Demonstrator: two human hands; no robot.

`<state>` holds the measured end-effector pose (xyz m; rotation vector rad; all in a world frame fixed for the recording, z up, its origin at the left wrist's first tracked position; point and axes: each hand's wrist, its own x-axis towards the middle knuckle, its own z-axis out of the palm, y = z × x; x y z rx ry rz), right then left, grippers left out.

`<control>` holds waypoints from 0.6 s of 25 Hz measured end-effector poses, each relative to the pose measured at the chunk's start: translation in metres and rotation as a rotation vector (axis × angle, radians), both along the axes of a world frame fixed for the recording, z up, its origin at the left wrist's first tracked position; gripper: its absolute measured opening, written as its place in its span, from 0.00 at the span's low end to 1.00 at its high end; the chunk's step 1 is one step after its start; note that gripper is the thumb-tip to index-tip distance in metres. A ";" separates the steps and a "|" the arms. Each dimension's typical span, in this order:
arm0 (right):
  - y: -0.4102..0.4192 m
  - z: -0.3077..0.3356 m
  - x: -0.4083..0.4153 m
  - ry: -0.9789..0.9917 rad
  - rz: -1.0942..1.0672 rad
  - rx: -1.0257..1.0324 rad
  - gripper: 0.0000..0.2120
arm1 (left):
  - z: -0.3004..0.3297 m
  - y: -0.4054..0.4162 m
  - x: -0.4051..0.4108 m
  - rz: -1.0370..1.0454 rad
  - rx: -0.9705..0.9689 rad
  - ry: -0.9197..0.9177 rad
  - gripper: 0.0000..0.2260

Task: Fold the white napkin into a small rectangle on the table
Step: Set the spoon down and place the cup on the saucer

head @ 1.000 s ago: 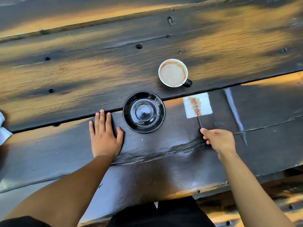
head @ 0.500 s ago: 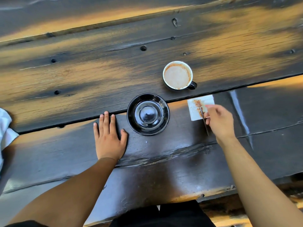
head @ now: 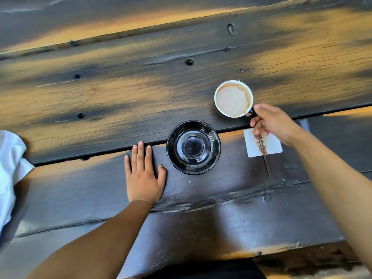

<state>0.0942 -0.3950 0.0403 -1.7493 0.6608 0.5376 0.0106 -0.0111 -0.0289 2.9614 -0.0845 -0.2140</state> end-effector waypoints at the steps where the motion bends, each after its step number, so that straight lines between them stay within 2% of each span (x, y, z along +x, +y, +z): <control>1: -0.001 0.000 0.001 -0.003 0.027 0.008 0.15 | 0.000 0.000 0.000 -0.001 0.003 0.003 0.31; 11: 0.005 -0.003 -0.009 -0.115 0.079 -0.005 0.17 | 0.001 0.000 0.000 -0.005 0.003 0.008 0.31; 15: 0.011 0.003 -0.020 -0.131 0.067 0.064 0.17 | 0.002 0.000 0.000 -0.008 -0.003 0.012 0.31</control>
